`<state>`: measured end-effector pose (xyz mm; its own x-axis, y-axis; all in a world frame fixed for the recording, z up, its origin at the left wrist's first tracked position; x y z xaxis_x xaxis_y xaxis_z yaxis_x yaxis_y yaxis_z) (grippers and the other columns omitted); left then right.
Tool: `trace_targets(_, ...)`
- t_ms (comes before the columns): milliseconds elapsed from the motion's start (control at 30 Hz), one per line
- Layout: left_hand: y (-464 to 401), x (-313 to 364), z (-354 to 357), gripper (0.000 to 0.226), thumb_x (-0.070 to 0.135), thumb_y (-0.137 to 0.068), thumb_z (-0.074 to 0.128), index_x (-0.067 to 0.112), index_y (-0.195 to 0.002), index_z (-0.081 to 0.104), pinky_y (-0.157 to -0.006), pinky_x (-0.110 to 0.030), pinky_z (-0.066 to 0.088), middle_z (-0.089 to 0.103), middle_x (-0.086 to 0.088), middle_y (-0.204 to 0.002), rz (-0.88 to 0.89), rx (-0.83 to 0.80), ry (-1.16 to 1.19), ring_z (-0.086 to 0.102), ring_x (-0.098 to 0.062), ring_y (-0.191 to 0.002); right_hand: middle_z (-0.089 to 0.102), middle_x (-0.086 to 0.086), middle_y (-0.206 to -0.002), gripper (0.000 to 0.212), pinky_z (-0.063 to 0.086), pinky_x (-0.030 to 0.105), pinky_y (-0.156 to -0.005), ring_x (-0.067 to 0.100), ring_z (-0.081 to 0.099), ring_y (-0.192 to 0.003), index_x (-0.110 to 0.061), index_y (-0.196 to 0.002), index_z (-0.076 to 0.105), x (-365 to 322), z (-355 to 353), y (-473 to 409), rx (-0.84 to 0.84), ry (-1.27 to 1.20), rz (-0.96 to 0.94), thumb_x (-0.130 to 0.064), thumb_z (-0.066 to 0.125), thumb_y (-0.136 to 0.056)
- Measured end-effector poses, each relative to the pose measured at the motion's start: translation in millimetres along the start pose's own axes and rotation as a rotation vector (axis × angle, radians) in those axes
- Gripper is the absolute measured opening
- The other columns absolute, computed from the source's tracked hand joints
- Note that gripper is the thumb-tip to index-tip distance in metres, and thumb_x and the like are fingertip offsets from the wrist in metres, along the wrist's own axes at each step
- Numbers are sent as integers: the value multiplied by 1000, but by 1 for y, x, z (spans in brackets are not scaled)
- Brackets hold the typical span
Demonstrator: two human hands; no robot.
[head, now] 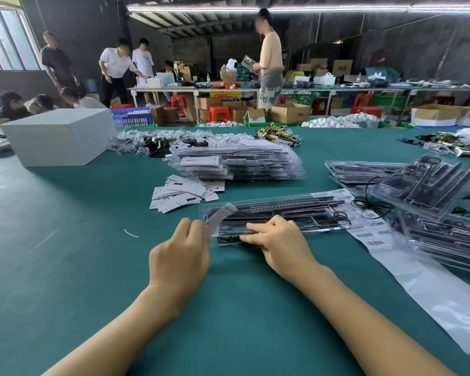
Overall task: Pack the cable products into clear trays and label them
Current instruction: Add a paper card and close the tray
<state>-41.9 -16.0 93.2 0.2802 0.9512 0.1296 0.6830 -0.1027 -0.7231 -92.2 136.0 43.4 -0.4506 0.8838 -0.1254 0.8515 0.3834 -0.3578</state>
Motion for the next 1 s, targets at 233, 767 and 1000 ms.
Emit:
trace_targets(233,3,-27,8,24,20,-89,49,7,-76,64,-45,-37,47,60,-3,-69,-124,28,277,51,-35,-52,67,-3,-119,41,45,27,-76,28,57,-84,-27,-107,74,-4,-14,0,61,-63,-124,2,62,-81)
trace_targets(767,15,33,11,12,1,-75,69,8,-85,73,-58,-30,52,70,-1,-80,518,5,204,64,-23,-64,75,-3,-87,11,53,34,-66,27,62,-72,-12,-90,76,5,-30,1,271,-166,-87,-15,76,-79)
trace_targets(1000,7,6,-2,13,9,-87,61,6,-87,73,-61,-33,53,72,0,-80,270,182,286,67,-23,-67,69,1,-72,1,49,35,-57,25,57,-66,-11,-83,71,-3,-28,-2,243,-51,-151,-11,72,-83)
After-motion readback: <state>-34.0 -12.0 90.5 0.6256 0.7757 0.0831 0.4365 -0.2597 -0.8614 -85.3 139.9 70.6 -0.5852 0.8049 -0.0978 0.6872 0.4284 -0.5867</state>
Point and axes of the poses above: each hand's wrist, its own y-axis away from the middle knuckle, its own z-axis out of the palm, x = y × z, the point moved 10 cm from there along -y, towards the middle knuckle
